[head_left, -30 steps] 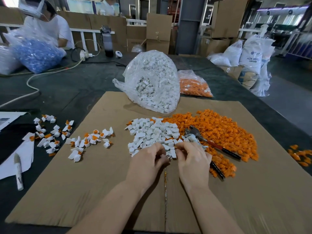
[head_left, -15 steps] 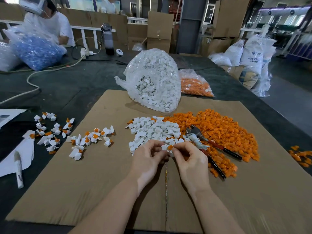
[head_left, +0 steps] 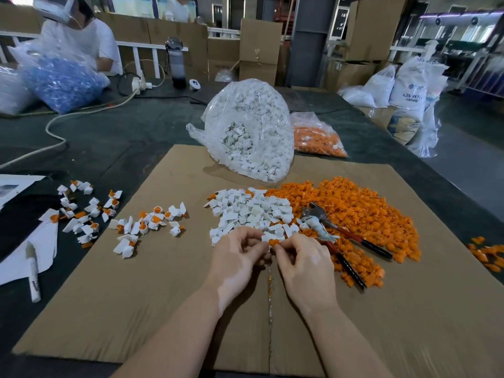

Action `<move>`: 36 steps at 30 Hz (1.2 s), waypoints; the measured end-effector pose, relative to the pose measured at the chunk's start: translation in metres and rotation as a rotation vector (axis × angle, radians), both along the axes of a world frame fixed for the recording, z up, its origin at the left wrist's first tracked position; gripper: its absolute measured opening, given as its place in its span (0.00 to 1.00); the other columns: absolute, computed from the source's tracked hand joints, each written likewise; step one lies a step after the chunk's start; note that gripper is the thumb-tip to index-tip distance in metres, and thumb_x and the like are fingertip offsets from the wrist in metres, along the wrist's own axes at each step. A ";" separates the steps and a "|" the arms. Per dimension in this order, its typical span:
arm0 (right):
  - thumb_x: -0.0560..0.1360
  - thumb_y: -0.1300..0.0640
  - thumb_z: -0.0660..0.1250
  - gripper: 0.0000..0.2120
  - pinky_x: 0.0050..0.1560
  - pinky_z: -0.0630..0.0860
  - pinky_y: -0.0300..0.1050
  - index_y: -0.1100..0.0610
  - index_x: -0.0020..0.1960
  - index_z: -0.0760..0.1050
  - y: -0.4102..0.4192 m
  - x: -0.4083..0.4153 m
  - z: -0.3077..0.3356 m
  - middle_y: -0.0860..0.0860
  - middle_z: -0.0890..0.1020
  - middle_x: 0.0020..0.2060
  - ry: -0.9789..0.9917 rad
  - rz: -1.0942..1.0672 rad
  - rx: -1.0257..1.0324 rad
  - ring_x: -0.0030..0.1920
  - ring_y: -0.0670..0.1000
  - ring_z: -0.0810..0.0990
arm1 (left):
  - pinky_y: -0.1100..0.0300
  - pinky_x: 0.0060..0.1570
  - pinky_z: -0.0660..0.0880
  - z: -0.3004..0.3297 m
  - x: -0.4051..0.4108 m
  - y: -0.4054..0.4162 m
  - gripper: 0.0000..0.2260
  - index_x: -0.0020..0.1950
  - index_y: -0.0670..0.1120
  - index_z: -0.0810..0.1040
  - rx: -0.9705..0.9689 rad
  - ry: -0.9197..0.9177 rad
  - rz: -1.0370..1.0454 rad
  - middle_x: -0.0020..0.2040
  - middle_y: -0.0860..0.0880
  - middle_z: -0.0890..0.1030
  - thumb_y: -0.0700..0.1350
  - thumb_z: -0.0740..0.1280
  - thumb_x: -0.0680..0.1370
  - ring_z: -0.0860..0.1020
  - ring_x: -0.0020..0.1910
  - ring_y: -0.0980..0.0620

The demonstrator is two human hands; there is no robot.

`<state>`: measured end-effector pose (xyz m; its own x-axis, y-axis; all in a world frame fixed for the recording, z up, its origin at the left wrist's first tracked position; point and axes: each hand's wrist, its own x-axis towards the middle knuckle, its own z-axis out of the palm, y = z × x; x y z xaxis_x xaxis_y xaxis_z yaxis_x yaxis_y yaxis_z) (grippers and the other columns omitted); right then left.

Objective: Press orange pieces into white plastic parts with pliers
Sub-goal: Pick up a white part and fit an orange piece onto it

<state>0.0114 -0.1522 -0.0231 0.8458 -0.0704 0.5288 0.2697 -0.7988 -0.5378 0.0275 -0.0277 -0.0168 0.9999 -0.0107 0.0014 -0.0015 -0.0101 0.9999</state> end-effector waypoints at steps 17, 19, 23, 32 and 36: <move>0.69 0.60 0.74 0.05 0.41 0.67 0.42 0.57 0.37 0.78 0.000 -0.002 0.003 0.43 0.77 0.32 0.040 0.097 0.075 0.36 0.45 0.73 | 0.63 0.37 0.76 -0.001 -0.001 0.001 0.06 0.47 0.43 0.76 0.033 -0.017 0.015 0.35 0.45 0.76 0.33 0.64 0.77 0.76 0.30 0.56; 0.68 0.60 0.75 0.05 0.40 0.72 0.43 0.57 0.39 0.78 0.001 -0.003 0.005 0.42 0.75 0.33 0.011 0.112 0.103 0.37 0.46 0.74 | 0.65 0.35 0.75 0.000 -0.001 0.001 0.07 0.47 0.43 0.76 0.012 -0.028 0.014 0.34 0.46 0.74 0.32 0.63 0.77 0.75 0.29 0.58; 0.68 0.64 0.73 0.10 0.43 0.72 0.39 0.58 0.49 0.79 -0.001 -0.002 0.005 0.45 0.75 0.38 -0.040 0.139 0.101 0.41 0.47 0.74 | 0.68 0.33 0.74 0.001 -0.002 0.001 0.09 0.49 0.45 0.77 0.002 -0.039 -0.011 0.32 0.50 0.71 0.32 0.62 0.77 0.76 0.30 0.58; 0.71 0.65 0.71 0.11 0.48 0.66 0.29 0.57 0.52 0.81 -0.002 -0.002 0.007 0.45 0.76 0.39 -0.049 0.203 0.054 0.43 0.44 0.72 | 0.67 0.33 0.74 0.001 -0.003 0.001 0.10 0.47 0.45 0.77 -0.049 -0.033 -0.025 0.31 0.49 0.72 0.31 0.62 0.77 0.76 0.28 0.58; 0.71 0.65 0.71 0.11 0.48 0.67 0.29 0.57 0.52 0.81 -0.002 -0.002 0.007 0.45 0.76 0.39 -0.044 0.200 0.049 0.43 0.43 0.72 | 0.69 0.33 0.74 0.002 -0.003 0.002 0.09 0.47 0.47 0.77 -0.009 -0.044 -0.025 0.34 0.47 0.74 0.33 0.63 0.77 0.78 0.30 0.58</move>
<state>0.0095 -0.1545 -0.0165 0.8217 0.0697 0.5656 0.4442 -0.7000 -0.5591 0.0245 -0.0258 -0.0150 0.9983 -0.0354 0.0457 -0.0457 -0.0002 0.9990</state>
